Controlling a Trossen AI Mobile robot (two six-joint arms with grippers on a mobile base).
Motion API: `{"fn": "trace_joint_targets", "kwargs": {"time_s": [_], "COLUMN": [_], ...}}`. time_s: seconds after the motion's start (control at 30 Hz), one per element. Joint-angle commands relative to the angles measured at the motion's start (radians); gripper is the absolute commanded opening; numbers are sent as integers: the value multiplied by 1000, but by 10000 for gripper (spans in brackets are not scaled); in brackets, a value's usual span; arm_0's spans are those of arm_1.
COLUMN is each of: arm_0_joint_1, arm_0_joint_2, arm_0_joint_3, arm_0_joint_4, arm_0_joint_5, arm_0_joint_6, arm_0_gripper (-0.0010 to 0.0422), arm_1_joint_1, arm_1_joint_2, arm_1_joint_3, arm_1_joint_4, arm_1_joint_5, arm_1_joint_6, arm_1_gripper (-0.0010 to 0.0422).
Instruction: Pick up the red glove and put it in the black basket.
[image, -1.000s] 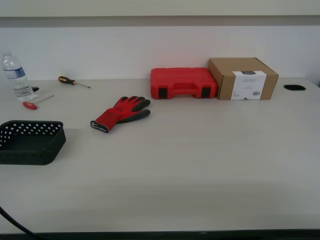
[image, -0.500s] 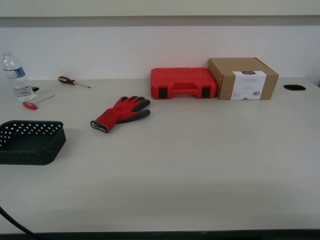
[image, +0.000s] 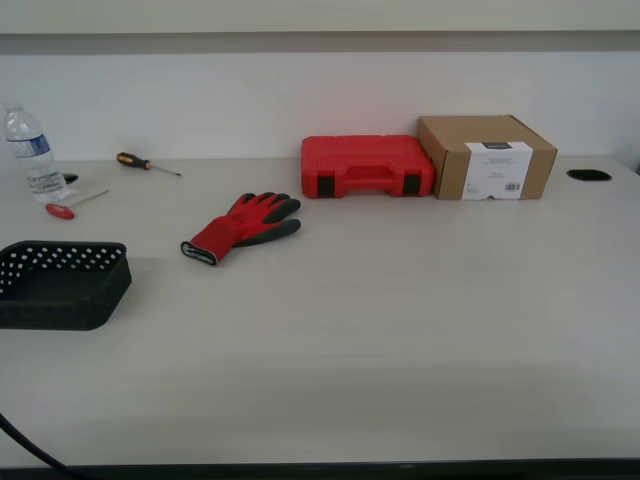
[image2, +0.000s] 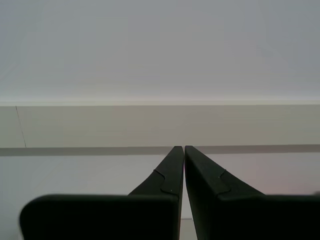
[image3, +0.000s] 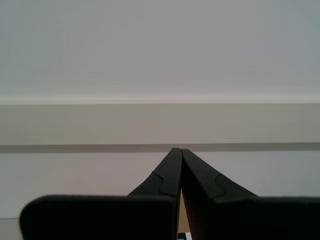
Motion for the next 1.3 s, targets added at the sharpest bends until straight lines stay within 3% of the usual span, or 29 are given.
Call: {"fn": "trace_joint_targets", "kwargs": {"time_s": [0.03,0.1,0.2,0.4,0.5,0.73,0.83,1.0,1.23,1.3], "arm_0_joint_1": [1,0,1,1,1,1,1,0,1,1], "arm_0_joint_2": [0,0,0,0,0,0,0,0,0,0], "arm_0_joint_3": [2,2,2,2,2,2,2,2,2,2], "arm_0_joint_4": [2,3,3,2,2,2,2,2,2,2], "arm_0_joint_5": [0,0,0,0,0,0,0,0,0,0], "arm_0_joint_6": [3,3,3,3,3,3,3,3,3,3], "arm_0_gripper": [0,0,0,0,0,0,0,0,0,0], "arm_1_joint_1": [0,0,0,-1,-1,-1,-2,-2,-2,-2], "arm_1_joint_2": [11,32,79,208,288,507,593,705,855,904], "arm_1_joint_3": [14,13,13,14,21,64,97,146,220,248], "arm_1_joint_4": [-87,-132,-183,-198,-199,-194,-195,-195,-207,-222], "arm_1_joint_5": [0,0,2,28,27,109,153,162,161,162], "arm_1_joint_6": [6,27,30,-28,-49,-47,-48,-47,-59,-66], "arm_1_gripper": [8,27,90,321,413,267,238,265,391,401]}}
